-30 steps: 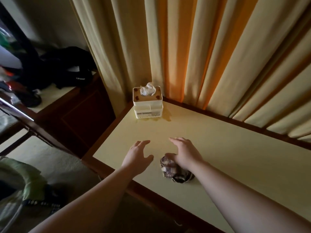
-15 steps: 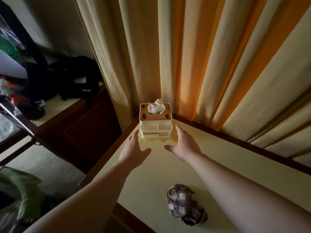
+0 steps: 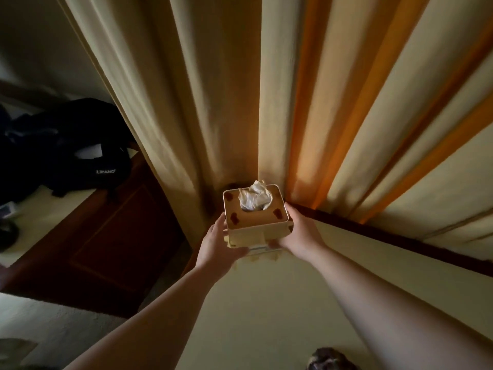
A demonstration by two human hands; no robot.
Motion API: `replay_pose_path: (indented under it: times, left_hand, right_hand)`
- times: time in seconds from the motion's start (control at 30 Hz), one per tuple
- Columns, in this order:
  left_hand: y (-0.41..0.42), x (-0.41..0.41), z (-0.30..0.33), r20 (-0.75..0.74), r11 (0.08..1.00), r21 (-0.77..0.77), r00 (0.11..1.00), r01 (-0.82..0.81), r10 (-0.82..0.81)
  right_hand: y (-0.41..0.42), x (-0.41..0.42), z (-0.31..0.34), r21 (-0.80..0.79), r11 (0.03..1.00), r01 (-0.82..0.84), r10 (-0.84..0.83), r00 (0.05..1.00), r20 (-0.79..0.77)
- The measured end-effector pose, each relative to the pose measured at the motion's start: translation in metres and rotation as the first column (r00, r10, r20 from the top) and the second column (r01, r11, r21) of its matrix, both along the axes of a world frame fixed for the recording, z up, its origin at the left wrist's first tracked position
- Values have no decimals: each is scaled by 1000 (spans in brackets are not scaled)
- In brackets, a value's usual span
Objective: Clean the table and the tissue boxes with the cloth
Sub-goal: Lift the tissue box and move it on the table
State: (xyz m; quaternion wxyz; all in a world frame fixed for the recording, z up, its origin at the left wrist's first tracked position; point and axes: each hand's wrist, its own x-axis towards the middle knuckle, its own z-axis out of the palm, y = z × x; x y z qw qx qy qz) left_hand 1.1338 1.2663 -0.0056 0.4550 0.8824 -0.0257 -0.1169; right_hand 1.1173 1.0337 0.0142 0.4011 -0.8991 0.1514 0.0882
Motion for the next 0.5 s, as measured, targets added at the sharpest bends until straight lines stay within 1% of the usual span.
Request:
replay_pose_path:
  times: [0.13,0.27,0.37,0.5]
  left_hand:
    - [1,6,-7,12,1000,-15,1000,9,-9]
    - [-3,4,-4,38,998,-24,997,64,-63]
    - [-17,-1,4,53,992,-23,991,121,-119]
    - [-55,-16,16,53,973,-37,973,228,-226]
  right_hand:
    - [-1,-5,-4,34,999,-7,7,1000,19]
    - [-12,-21,-2,46,999,-2,-1,997,80]
    - [-28,-43,5,62,997,49,-56,991,120]
    - [-61,-85,17,52,990,133,-140,979,149]
